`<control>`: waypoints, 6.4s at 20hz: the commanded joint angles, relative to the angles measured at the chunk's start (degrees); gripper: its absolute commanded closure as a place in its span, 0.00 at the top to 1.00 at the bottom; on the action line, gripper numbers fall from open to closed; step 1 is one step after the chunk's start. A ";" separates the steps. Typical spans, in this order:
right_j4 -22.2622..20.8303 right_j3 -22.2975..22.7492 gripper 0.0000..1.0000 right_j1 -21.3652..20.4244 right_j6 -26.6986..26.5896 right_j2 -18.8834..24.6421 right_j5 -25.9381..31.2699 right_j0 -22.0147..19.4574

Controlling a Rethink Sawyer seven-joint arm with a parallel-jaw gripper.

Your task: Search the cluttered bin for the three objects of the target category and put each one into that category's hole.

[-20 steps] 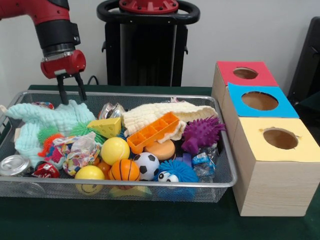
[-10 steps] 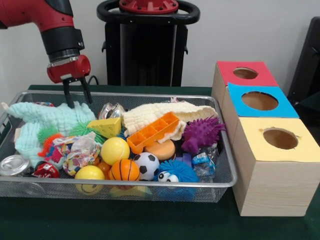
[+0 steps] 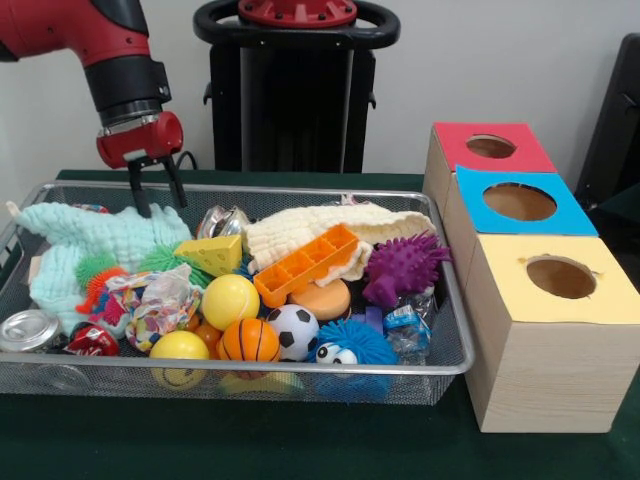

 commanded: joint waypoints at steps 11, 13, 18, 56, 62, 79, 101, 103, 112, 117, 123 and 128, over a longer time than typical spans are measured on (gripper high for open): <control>21.82 -12.25 1.00 -2.01 -25.59 -48.97 -53.13 31.69; 23.10 -12.77 1.00 -0.66 -26.13 -51.38 -56.00 33.76; 27.26 -13.49 1.00 2.86 -27.43 -56.65 -63.08 37.59; 24.73 -15.95 1.00 5.26 -3.24 -56.37 -51.31 46.35; 24.47 -15.57 1.00 2.36 -1.44 -55.26 -48.10 47.45; 23.04 -20.01 1.00 9.41 2.63 -47.92 -44.16 45.27; 19.00 -18.85 0.00 10.91 4.03 -38.09 -41.35 36.82; 19.17 -16.56 0.00 7.91 3.99 -38.02 -40.08 37.19; 20.75 -7.96 0.00 -5.72 3.60 -34.75 -31.04 36.91; 23.05 -4.21 0.00 -12.72 2.93 -33.22 -26.62 36.97; 25.21 -3.19 0.00 -15.62 2.09 -32.41 -24.85 37.38; 26.63 -2.55 0.00 -16.84 1.62 -32.70 -24.59 38.14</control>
